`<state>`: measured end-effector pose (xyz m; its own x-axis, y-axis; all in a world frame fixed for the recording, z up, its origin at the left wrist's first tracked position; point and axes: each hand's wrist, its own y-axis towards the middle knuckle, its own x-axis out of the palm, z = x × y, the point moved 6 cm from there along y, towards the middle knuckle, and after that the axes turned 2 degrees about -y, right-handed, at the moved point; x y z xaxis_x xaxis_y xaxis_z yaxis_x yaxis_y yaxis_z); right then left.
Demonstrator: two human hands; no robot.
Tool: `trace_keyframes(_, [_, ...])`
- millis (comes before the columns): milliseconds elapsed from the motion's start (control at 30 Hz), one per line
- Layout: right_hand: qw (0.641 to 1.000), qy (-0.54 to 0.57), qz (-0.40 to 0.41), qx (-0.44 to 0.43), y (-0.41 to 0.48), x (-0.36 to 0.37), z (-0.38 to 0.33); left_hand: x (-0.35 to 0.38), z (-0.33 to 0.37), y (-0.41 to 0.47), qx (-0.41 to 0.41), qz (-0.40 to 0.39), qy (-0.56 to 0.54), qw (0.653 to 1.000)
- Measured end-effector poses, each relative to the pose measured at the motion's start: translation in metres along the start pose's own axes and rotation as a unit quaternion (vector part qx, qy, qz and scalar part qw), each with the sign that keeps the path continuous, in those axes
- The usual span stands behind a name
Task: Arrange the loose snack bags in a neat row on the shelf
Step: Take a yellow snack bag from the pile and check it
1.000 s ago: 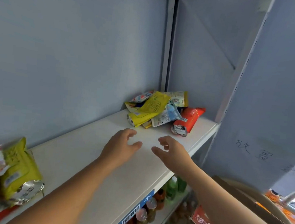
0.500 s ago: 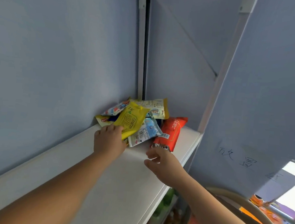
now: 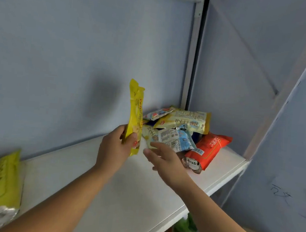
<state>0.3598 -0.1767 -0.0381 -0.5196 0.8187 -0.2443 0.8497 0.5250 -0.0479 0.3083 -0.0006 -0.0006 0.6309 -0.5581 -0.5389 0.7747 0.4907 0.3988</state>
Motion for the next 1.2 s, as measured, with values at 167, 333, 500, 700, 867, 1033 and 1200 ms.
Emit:
trace_keyframes(167, [0.977, 0.187, -0.104, 0.016, 0.004, 0.059, -0.016, -0.019, 0.004, -0.055, -0.017, -0.144, -0.005, 0.989])
trace_keyframes(333, [0.973, 0.193, -0.121, 0.032, -0.005, 0.088, -0.005, -0.081, -0.025, -0.084, -0.101, 0.016, -0.053, 0.993])
trace_keyframes(500, [0.941, 0.149, -0.303, 0.019, -0.037, 0.132, -0.011, -0.118, -0.049, -0.107, -0.216, 0.048, -0.218, 0.951])
trace_keyframes(700, [0.937, 0.150, -0.314, -0.017, -0.055, 0.167, -0.032, -0.164, -0.060, -0.129, -0.261, 0.133, -0.263, 0.919])
trace_keyframes(867, [0.959, -0.104, -0.005, -0.262, -0.071, 0.175, -0.058, -0.202, -0.057, -0.131, -0.227, 0.216, -0.192, 0.930])
trace_keyframes(1033, [0.950, -0.134, -0.107, -0.263, -0.087, 0.213, -0.069, -0.198, -0.041, -0.133, -0.239, 0.177, -0.276, 0.914])
trace_keyframes(1200, [0.969, 0.072, -0.165, -0.168, -0.078, 0.214, -0.069, -0.198, -0.030, -0.143, -0.189, 0.083, -0.265, 0.942])
